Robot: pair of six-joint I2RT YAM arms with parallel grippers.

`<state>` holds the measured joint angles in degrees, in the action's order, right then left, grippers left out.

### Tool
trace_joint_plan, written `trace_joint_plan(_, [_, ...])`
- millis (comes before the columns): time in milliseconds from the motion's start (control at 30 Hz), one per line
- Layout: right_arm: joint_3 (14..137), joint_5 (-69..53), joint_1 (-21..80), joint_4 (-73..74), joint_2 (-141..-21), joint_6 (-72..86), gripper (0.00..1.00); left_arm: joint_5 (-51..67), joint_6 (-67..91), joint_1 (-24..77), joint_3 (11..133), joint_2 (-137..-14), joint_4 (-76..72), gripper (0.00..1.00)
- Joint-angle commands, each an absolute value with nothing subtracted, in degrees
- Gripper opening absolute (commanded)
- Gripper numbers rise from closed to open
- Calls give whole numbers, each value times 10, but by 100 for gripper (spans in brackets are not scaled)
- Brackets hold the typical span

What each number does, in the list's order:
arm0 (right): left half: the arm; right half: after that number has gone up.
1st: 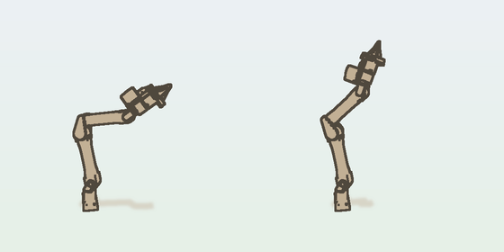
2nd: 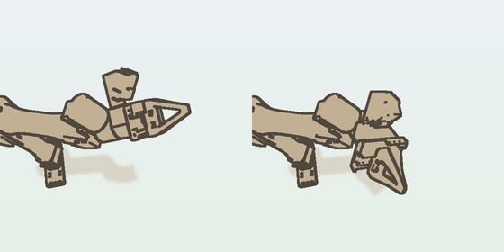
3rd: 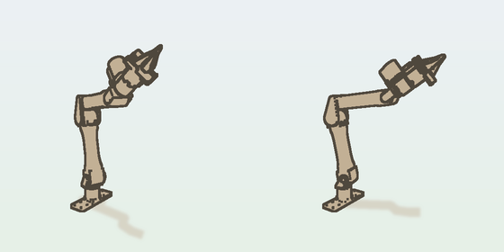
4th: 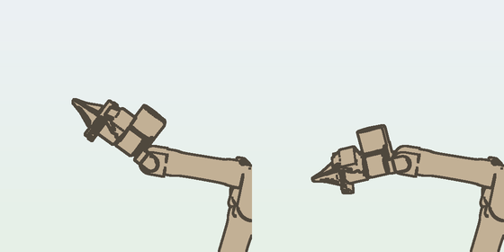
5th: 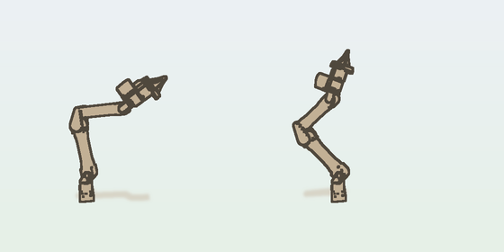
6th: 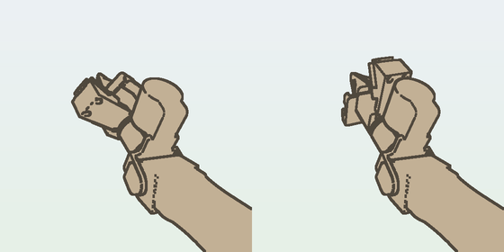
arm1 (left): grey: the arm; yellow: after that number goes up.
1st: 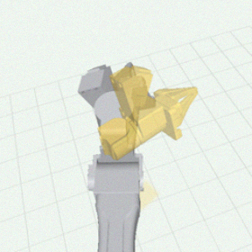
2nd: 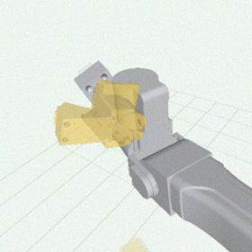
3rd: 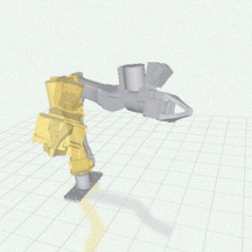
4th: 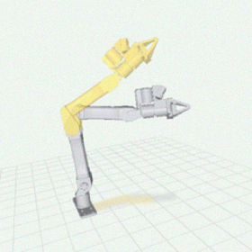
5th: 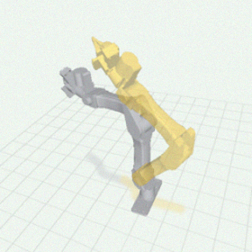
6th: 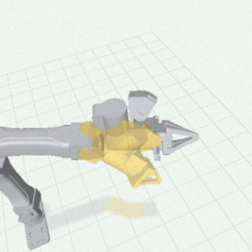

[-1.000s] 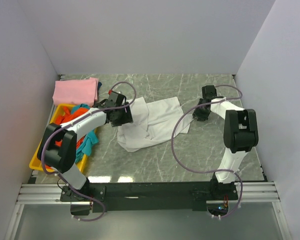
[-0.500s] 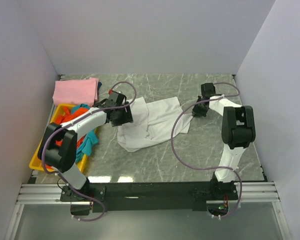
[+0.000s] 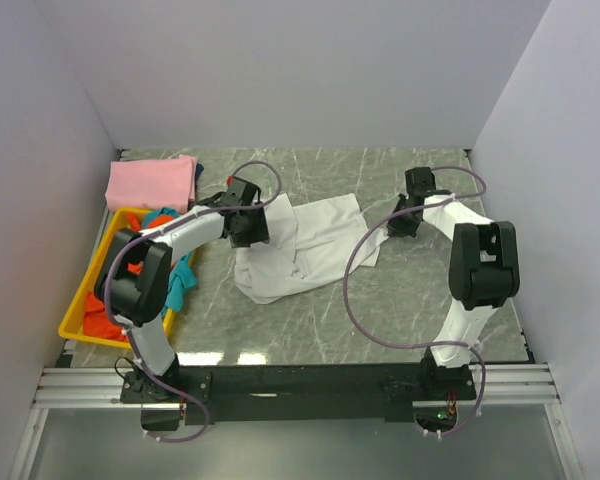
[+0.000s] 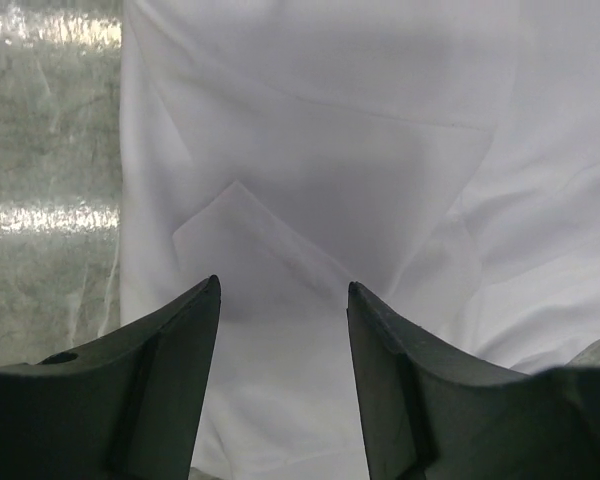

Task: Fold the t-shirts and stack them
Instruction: Flatten the tshirt out

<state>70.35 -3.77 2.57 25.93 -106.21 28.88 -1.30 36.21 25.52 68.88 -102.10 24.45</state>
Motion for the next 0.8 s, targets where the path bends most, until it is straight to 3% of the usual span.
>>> trace_joint_plan(0, [689,-25,19,273,-1018,284,0,5,351,256,726,-1032,226,59])
trace_joint_plan(467, [686,-31,15,289,-991,292,0,77,358,268,733,-1086,215,54])
trace_joint_plan(500, [686,-31,15,289,-989,292,0,78,358,269,734,-1091,215,50])
trace_joint_plan(567, [687,-31,15,291,-985,292,0,75,359,270,738,-1092,222,31])
trace_joint_plan(600, [688,-31,14,293,-984,291,0,73,359,270,739,-1092,226,15])
trace_joint_plan(700, [691,-31,13,299,-977,291,0,59,356,270,744,-1082,236,0])
trace_joint_plan(767, [701,-33,11,312,-971,291,0,39,352,268,765,-1074,257,0])
